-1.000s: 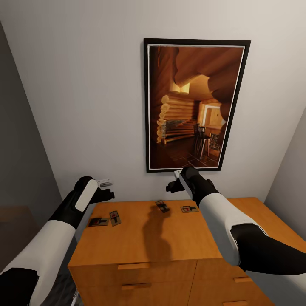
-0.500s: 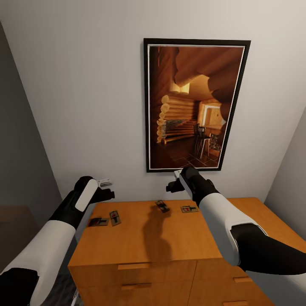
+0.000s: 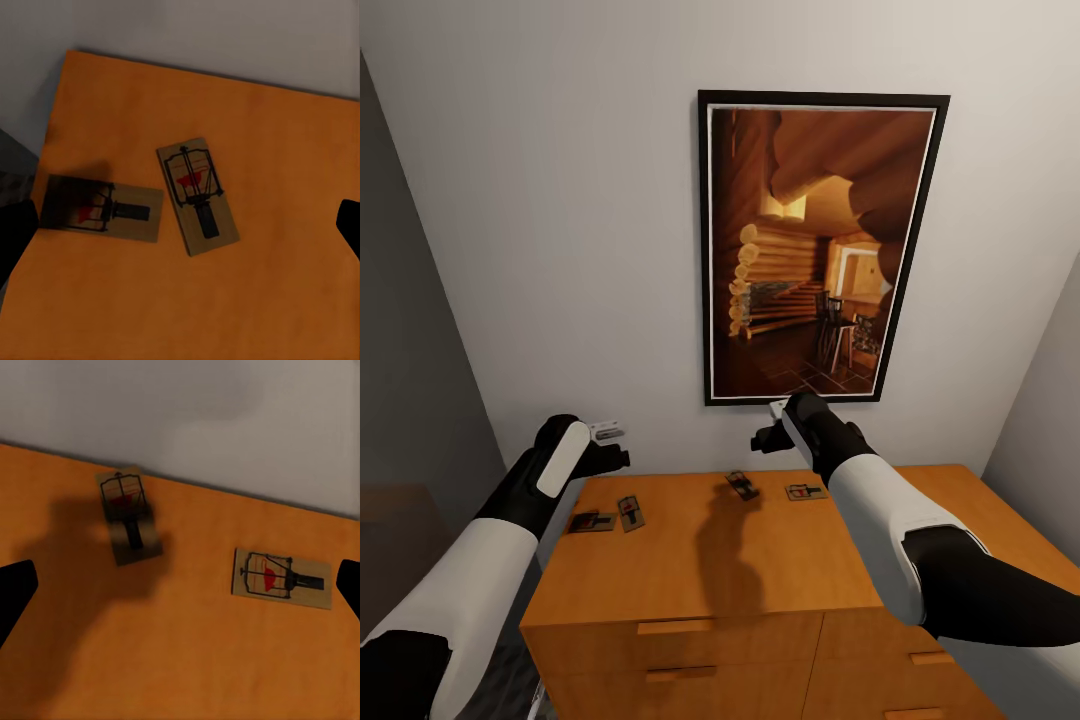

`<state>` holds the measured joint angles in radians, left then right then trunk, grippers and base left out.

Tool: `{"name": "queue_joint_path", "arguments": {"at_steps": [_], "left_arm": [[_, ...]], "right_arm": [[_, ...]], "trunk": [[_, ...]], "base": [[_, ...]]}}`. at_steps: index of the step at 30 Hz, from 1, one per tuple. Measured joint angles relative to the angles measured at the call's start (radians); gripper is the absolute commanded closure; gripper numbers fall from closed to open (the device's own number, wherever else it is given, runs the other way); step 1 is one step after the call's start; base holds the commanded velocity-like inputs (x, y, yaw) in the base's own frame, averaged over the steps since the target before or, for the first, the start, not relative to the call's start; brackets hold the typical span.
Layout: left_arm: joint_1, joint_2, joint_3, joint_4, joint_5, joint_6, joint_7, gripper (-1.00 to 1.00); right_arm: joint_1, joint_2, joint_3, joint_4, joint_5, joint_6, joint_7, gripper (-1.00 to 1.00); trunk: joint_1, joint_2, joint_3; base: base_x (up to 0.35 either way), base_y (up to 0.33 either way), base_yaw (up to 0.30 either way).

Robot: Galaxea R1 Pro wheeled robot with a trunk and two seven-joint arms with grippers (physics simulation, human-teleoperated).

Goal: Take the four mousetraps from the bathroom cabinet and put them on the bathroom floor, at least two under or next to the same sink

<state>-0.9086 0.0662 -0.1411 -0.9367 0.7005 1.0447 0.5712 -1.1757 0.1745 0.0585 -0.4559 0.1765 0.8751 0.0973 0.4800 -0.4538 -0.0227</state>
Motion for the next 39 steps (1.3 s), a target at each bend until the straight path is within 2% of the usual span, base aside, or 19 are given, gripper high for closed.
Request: {"name": "queue_joint_path", "arguments": {"at_steps": [8,15,19,30,39], "left_arm": [[0.000,0.000,-0.001,0.001,0.000,0.000,0.000,-1.00],[0.000,-0.001,-0.001,0.002,0.000,0.000,0.000,-1.00],[0.000,-0.002,-0.001,0.002,0.001,0.000,0.000,-1.00],[0.000,-0.018,-0.001,0.003,0.001,0.000,0.001,-1.00],[0.000,-0.026,-0.001,0.003,-0.001,0.000,0.001,-1.00]], "right_arm": [[0.000,0.000,0.010,0.024,0.006,0.013,0.004,-1.00],[0.000,0.000,0.106,0.043,0.025,0.021,0.011,-1.00],[0.000,0.000,0.136,0.045,0.026,0.025,0.011,-1.00],[0.000,0.000,0.153,0.047,0.020,0.027,0.012,-1.00],[0.000,0.000,0.152,0.046,-0.018,0.023,0.011,-1.00]], "trunk": [[0.000,0.000,0.000],[0.000,0.000,0.000],[0.000,0.000,0.000],[0.000,0.000,0.000],[0.000,0.000,0.000]], "base": [[0.000,0.000,0.000],[0.000,0.000,0.000],[0.000,0.000,0.000],[0.000,0.000,0.000],[0.000,0.000,0.000]]}}
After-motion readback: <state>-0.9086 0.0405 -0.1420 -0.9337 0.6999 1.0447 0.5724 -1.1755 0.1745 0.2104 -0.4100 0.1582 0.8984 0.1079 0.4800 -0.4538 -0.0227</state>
